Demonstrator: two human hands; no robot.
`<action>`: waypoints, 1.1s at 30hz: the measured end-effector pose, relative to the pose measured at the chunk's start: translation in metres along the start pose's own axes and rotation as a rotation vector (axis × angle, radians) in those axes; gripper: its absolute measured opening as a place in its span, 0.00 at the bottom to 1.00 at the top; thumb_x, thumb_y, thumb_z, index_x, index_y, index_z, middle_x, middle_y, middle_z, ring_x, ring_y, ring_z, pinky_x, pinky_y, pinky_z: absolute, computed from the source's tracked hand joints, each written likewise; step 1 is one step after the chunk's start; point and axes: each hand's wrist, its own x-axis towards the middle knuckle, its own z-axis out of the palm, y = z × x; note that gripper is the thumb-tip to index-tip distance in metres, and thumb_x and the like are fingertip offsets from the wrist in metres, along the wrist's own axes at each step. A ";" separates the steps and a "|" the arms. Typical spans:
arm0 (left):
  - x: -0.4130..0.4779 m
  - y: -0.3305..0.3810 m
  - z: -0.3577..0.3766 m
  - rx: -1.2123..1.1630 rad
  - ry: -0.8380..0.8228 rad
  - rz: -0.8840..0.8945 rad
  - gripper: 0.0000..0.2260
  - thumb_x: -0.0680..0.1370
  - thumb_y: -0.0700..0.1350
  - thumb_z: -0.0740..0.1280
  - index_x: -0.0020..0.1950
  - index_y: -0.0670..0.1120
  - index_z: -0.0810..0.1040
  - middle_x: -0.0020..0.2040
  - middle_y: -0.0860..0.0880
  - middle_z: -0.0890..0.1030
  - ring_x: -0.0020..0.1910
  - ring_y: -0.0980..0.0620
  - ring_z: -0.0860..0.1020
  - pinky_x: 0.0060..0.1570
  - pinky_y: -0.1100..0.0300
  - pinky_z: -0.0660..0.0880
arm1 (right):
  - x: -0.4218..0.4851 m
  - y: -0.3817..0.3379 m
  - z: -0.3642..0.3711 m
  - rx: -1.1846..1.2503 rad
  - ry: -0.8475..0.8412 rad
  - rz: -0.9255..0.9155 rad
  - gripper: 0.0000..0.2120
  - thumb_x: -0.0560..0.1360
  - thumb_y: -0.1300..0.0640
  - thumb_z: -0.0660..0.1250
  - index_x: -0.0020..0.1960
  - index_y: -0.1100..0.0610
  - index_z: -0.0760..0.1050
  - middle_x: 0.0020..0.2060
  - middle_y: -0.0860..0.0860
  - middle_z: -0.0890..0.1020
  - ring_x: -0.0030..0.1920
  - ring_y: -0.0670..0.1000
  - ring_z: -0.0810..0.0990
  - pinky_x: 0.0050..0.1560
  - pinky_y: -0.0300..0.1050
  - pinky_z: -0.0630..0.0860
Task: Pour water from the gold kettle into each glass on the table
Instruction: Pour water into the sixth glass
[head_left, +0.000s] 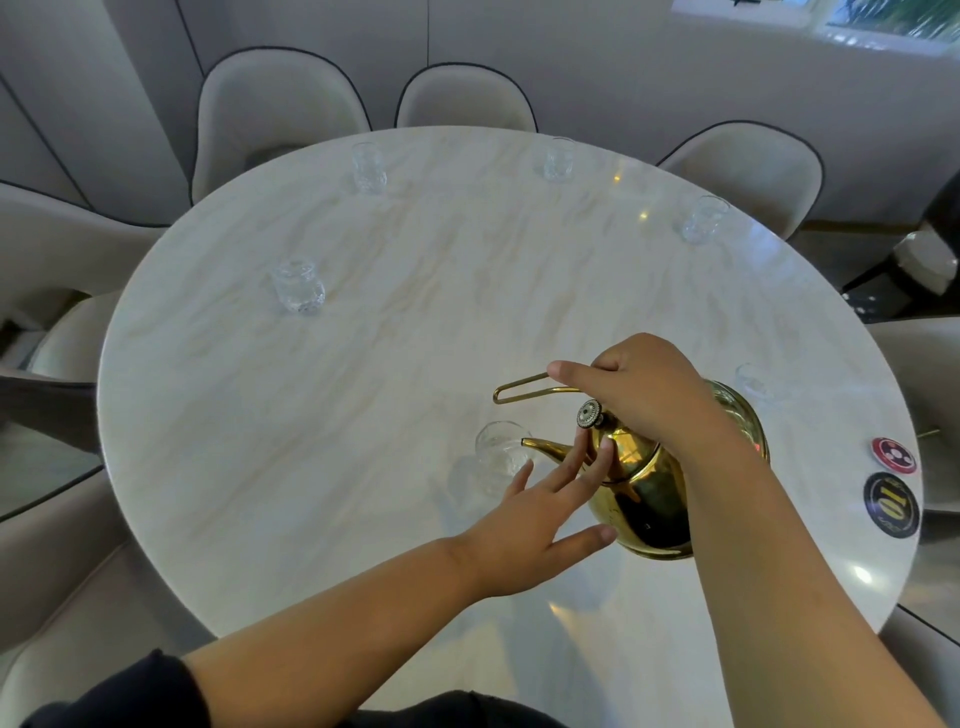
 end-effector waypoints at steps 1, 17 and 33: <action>0.000 0.000 0.001 0.007 -0.002 -0.005 0.29 0.81 0.58 0.51 0.71 0.62 0.32 0.75 0.55 0.34 0.76 0.54 0.52 0.73 0.49 0.36 | 0.000 0.002 0.000 0.012 0.002 -0.003 0.29 0.73 0.40 0.65 0.25 0.58 0.60 0.21 0.50 0.59 0.24 0.49 0.61 0.33 0.45 0.63; 0.018 0.008 0.017 0.196 -0.035 -0.086 0.30 0.80 0.60 0.52 0.74 0.60 0.36 0.75 0.54 0.31 0.74 0.53 0.59 0.66 0.46 0.29 | -0.010 0.063 0.004 0.579 0.109 0.161 0.31 0.69 0.44 0.72 0.24 0.53 0.54 0.19 0.45 0.55 0.22 0.48 0.55 0.35 0.45 0.61; 0.057 0.018 0.026 0.241 0.089 -0.094 0.30 0.80 0.57 0.56 0.74 0.62 0.39 0.76 0.56 0.33 0.74 0.54 0.33 0.68 0.46 0.33 | -0.008 0.116 0.007 1.116 0.300 0.385 0.27 0.65 0.47 0.76 0.20 0.51 0.60 0.18 0.46 0.60 0.22 0.47 0.57 0.34 0.43 0.62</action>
